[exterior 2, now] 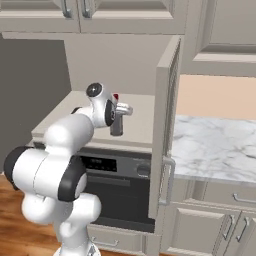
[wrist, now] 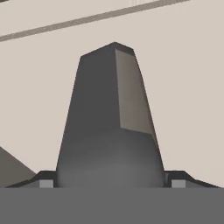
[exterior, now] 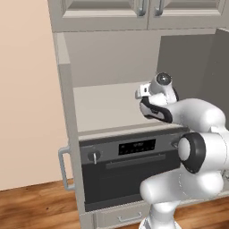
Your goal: There is a bowl on the dining counter. Grab a lemon wedge from the fridge and place it in the bowl. Then get the liquor bottle and glass cup from the cabinet and place them next to the bowl.
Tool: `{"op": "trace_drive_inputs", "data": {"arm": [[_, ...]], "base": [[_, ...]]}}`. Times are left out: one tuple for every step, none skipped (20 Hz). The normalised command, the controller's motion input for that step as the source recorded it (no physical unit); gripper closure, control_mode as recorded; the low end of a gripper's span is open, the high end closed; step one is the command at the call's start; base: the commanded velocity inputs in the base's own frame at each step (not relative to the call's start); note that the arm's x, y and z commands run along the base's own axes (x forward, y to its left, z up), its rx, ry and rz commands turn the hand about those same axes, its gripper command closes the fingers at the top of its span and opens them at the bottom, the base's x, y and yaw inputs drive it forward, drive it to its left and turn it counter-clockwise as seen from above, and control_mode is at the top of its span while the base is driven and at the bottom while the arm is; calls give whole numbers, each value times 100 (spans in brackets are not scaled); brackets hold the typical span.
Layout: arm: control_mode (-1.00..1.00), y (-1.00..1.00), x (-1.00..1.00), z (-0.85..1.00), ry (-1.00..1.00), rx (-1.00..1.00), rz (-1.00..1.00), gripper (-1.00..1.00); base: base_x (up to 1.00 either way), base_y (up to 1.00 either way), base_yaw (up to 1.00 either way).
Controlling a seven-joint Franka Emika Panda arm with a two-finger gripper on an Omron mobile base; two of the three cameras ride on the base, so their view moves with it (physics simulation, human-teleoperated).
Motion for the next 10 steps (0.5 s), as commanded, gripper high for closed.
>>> {"op": "trace_drive_inputs", "data": {"arm": [[-100, 0, -61, 0, -4, 0, 5, 100], [-100, 0, -65, 0, -4, 0, 3, 100], [-100, 0, -71, 9, -4, 0, 3, 100], [-100, -3, -96, 37, -12, 0, 6, 100], [-100, 0, -74, 38, -10, 0, 5, 100], [-100, 0, -87, 41, -13, 0, 6, 100], [-100, 0, -81, 43, -6, 0, 7, 100], [-100, 0, -73, 47, -6, 0, 4, 100], [-100, 0, -79, 61, -9, 0, 3, 100], [-100, 5, -65, 64, -3, 0, 0, 100]], "base": [[0, 0, 0], [0, 0, 0], [0, 0, 0], [0, 0, 0], [0, 0, 0], [0, 0, 0], [0, 0, 0], [0, 0, 0], [0, 0, 0], [0, 0, 0]]}}
